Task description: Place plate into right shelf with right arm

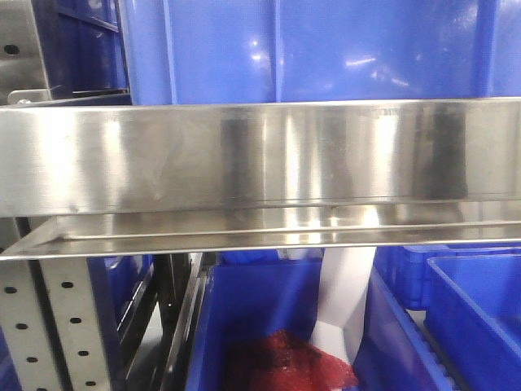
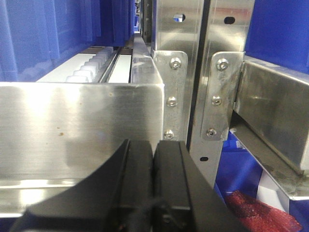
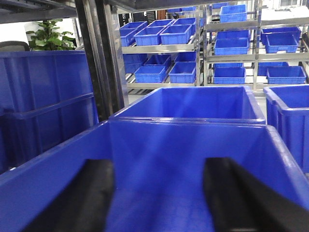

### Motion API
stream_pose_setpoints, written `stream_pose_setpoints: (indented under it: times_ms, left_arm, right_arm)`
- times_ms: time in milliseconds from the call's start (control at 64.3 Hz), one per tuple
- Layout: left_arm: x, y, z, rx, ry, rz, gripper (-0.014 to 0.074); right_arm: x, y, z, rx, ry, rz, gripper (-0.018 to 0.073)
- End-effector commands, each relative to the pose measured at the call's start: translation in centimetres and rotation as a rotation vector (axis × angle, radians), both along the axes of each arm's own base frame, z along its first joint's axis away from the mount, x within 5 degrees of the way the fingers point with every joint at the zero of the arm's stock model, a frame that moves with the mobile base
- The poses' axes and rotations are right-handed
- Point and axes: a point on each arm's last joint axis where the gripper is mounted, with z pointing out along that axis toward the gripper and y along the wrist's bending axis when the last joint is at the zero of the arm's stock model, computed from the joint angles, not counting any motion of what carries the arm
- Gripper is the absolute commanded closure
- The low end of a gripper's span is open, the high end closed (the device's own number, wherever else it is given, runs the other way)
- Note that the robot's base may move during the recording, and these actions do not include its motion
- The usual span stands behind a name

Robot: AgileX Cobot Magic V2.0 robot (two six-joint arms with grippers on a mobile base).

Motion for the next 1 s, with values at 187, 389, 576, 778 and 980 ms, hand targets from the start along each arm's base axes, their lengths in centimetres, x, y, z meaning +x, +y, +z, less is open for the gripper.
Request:
stream_pose_setpoints:
  times_ms: [187, 389, 576, 778, 980]
  left_arm:
    - [0.0, 0.0, 0.5, -0.015, -0.082, 0.005, 0.0643]
    - [0.0, 0.0, 0.5, -0.015, -0.082, 0.005, 0.0643]
    - [0.0, 0.0, 0.5, -0.015, -0.082, 0.005, 0.0643]
    - [0.0, 0.0, 0.5, -0.015, -0.082, 0.005, 0.0643]
    - [0.0, 0.0, 0.5, -0.015, -0.082, 0.005, 0.0643]
  right_arm:
    - [-3.9, -1.4, 4.2, 0.026, -0.105, 0.026, 0.0033]
    - [-8.5, -2.5, 6.1, 0.019, -0.113, 0.098, 0.0296]
    - [-11.7, -3.3, 6.9, 0.008, -0.115, 0.147, 0.0503]
    - [-13.6, -3.8, 7.4, 0.005, -0.13, 0.168, 0.0503]
    - [-13.6, -3.8, 7.4, 0.005, -0.13, 0.168, 0.0503]
